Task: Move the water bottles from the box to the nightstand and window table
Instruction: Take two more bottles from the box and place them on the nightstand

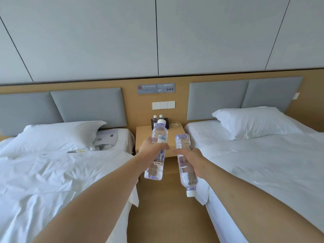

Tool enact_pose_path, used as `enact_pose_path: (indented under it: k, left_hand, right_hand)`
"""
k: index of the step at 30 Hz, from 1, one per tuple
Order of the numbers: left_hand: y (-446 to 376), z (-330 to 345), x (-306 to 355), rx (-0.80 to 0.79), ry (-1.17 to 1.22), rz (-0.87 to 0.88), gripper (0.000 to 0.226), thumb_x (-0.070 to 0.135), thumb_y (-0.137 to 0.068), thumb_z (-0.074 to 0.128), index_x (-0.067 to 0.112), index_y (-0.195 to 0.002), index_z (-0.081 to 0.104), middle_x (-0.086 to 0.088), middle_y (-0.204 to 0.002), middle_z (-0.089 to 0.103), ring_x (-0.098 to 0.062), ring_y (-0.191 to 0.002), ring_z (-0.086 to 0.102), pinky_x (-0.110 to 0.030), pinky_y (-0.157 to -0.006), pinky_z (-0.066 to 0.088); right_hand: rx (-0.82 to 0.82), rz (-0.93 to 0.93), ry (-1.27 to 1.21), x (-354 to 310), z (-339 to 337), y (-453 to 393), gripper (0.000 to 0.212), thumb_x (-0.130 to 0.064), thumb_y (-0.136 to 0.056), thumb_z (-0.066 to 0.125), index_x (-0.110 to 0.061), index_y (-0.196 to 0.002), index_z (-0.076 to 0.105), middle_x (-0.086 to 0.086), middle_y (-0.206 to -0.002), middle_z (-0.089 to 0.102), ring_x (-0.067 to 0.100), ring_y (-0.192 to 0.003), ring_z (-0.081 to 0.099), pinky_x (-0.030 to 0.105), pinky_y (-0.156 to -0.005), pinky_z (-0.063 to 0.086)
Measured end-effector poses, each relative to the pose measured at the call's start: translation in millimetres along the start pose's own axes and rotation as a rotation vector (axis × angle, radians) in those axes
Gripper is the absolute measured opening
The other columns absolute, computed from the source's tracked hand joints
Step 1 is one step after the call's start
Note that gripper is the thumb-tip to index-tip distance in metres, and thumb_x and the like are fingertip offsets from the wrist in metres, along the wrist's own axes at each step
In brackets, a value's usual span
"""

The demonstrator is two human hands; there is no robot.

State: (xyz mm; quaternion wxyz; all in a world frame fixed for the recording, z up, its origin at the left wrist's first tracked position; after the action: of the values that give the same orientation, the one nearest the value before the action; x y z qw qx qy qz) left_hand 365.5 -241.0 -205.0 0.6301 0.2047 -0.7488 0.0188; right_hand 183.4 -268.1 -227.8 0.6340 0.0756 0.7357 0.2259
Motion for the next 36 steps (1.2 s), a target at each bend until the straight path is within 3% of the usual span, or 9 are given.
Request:
enact_pose_path:
  k: [3, 5, 11, 13, 19, 24, 29, 32, 36]
  left_hand:
    - [-49.1, -3.3, 11.2, -0.007, -0.007, -0.015, 0.070, 0.036, -0.053, 0.086, 0.026, -0.116, 0.057, -0.006, -0.099, 0.073, -0.023, -0.085, 0.073, -0.038, -0.073, 0.060]
    - [-79.0, -2.0, 13.8, -0.010, 0.001, -0.032, 0.068, 0.036, -0.054, 0.087, 0.029, -0.114, 0.056, -0.004, -0.099, 0.073, -0.021, -0.084, 0.073, -0.035, -0.068, 0.057]
    - [-182.0, 13.8, 14.8, -0.010, 0.002, -0.075, 0.058, 0.035, -0.058, 0.087, 0.040, -0.101, 0.049, -0.001, -0.100, 0.070, -0.019, -0.086, 0.071, -0.030, -0.061, 0.051]
    - [-223.9, 21.9, 16.4, 0.000, 0.004, -0.084, 0.060, 0.033, -0.061, 0.089, 0.038, -0.107, 0.050, -0.001, -0.101, 0.070, -0.019, -0.085, 0.072, -0.030, -0.059, 0.051]
    - [-340.1, 40.8, 23.6, 0.039, 0.014, -0.165, 0.059, 0.030, -0.067, 0.090, 0.034, -0.111, 0.051, -0.001, -0.099, 0.070, -0.017, -0.084, 0.072, -0.026, -0.054, 0.051]
    - [-416.6, 47.1, 22.8, 0.059, 0.016, -0.260, 0.054, 0.020, -0.066, 0.091, 0.031, -0.106, 0.056, -0.003, -0.100, 0.072, -0.019, -0.085, 0.073, -0.025, -0.047, 0.053]
    - [-483.2, 43.5, 9.5, 0.111, -0.038, -0.301, 0.057, 0.014, -0.063, 0.091, 0.028, -0.106, 0.056, -0.003, -0.104, 0.070, -0.023, -0.093, 0.070, -0.040, -0.071, 0.058]
    - [-525.2, 38.7, -3.8, 0.111, -0.045, -0.320, 0.073, 0.008, -0.062, 0.093, 0.025, -0.122, 0.056, -0.002, -0.116, 0.067, -0.025, -0.107, 0.065, -0.048, -0.093, 0.056]
    - [-587.1, 28.3, -23.6, 0.095, -0.085, -0.328, 0.074, 0.005, -0.063, 0.095, 0.028, -0.117, 0.050, 0.002, -0.120, 0.062, -0.026, -0.110, 0.062, -0.048, -0.095, 0.055]
  right_hand:
    - [0.014, -0.002, -0.010, -19.8, 7.8, -45.5, 0.060, -0.037, -0.072, 0.090, -0.014, -0.120, 0.062, 0.013, -0.099, 0.071, 0.027, -0.086, 0.069, 0.042, -0.085, 0.061]
    - [0.016, 0.005, -0.019, -29.0, 11.7, -75.2, 0.060, -0.038, -0.072, 0.090, -0.017, -0.121, 0.062, 0.014, -0.102, 0.073, 0.026, -0.088, 0.071, 0.042, -0.089, 0.061]
    - [-0.012, 0.054, -0.042, -46.6, 15.4, -183.9, 0.063, -0.047, -0.068, 0.092, -0.018, -0.115, 0.062, 0.014, -0.096, 0.077, 0.029, -0.080, 0.078, 0.037, -0.066, 0.063]
    - [-0.015, 0.066, -0.044, -51.9, 11.9, -228.8, 0.064, -0.047, -0.067, 0.093, -0.017, -0.115, 0.063, 0.013, -0.096, 0.077, 0.028, -0.079, 0.078, 0.034, -0.061, 0.062]
    - [-0.109, 0.123, 0.081, -77.1, -3.7, -358.7, 0.055, -0.026, -0.075, 0.088, -0.012, -0.120, 0.060, 0.014, -0.098, 0.077, 0.028, -0.082, 0.077, 0.041, -0.076, 0.065]
    - [-0.189, 0.190, 0.148, -94.9, -9.5, -441.5, 0.057, -0.016, -0.072, 0.091, -0.010, -0.118, 0.058, 0.016, -0.093, 0.076, 0.024, -0.073, 0.076, 0.034, -0.064, 0.062]
    - [-0.173, 0.255, 0.115, -95.6, -6.7, -503.9, 0.051, -0.035, -0.066, 0.096, -0.009, -0.102, 0.072, 0.007, -0.084, 0.074, 0.022, -0.074, 0.071, 0.030, -0.061, 0.056]
    - [-0.216, 0.385, 0.042, -89.2, 0.8, -537.4, 0.050, -0.037, -0.068, 0.094, -0.009, -0.102, 0.072, 0.010, -0.086, 0.071, 0.026, -0.077, 0.068, 0.042, -0.081, 0.062]
    - [-0.254, 0.479, -0.007, -77.7, 13.2, -587.0, 0.049, -0.030, -0.070, 0.092, -0.008, -0.107, 0.068, 0.012, -0.087, 0.071, 0.028, -0.077, 0.071, 0.046, -0.075, 0.063]
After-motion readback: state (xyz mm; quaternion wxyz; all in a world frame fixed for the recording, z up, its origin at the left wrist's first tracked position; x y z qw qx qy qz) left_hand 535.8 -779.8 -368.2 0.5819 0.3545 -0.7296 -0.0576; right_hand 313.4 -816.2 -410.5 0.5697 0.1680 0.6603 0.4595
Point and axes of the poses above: each hand's wrist, its own y-axis away from the middle knuckle, its own z-axis out of the palm, x = y × z, the point moved 6 cm from there along -y, towards the middle knuckle
